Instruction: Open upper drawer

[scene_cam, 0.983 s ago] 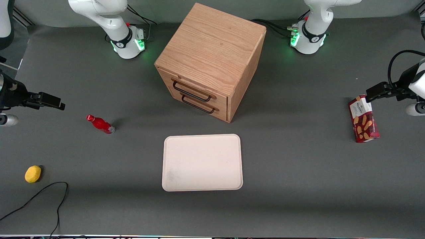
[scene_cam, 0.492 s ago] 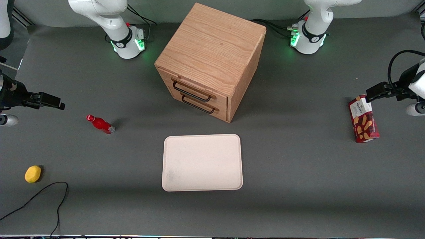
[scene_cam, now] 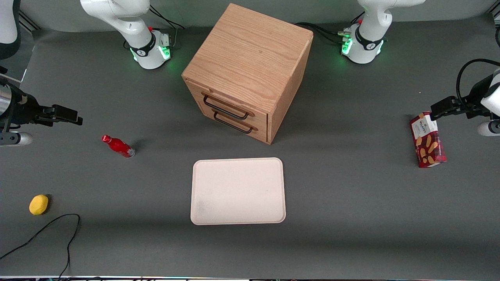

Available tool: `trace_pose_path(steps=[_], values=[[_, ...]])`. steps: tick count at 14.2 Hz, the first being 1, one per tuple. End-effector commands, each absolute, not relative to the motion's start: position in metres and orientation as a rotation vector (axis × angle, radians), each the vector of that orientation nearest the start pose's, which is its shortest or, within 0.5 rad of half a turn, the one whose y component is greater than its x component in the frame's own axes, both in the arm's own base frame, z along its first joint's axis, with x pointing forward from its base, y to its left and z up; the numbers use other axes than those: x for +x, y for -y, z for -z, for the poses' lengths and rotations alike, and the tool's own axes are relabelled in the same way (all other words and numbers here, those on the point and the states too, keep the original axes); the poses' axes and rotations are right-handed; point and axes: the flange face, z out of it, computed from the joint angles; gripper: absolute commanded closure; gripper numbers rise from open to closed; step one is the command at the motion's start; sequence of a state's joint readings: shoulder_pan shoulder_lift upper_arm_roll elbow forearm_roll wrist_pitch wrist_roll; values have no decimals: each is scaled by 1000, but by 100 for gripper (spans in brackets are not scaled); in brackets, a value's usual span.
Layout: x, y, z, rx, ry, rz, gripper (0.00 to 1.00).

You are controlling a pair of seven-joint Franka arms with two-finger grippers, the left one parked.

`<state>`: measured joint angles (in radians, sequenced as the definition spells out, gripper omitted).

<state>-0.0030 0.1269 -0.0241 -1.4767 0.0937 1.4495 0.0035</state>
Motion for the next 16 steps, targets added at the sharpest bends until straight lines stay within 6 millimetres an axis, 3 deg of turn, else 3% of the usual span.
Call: trace_pose_path(steps=[1, 4, 9, 13, 16], values=[[584, 4, -586, -3002, 0, -248, 0], [588, 3, -583, -2994, -2, -252, 0], [599, -6, -599, -2944, 19, -191, 0], [610, -15, -579, -2884, 63, -228, 0], [611, -52, -579, -2826, 385, -190, 0]])
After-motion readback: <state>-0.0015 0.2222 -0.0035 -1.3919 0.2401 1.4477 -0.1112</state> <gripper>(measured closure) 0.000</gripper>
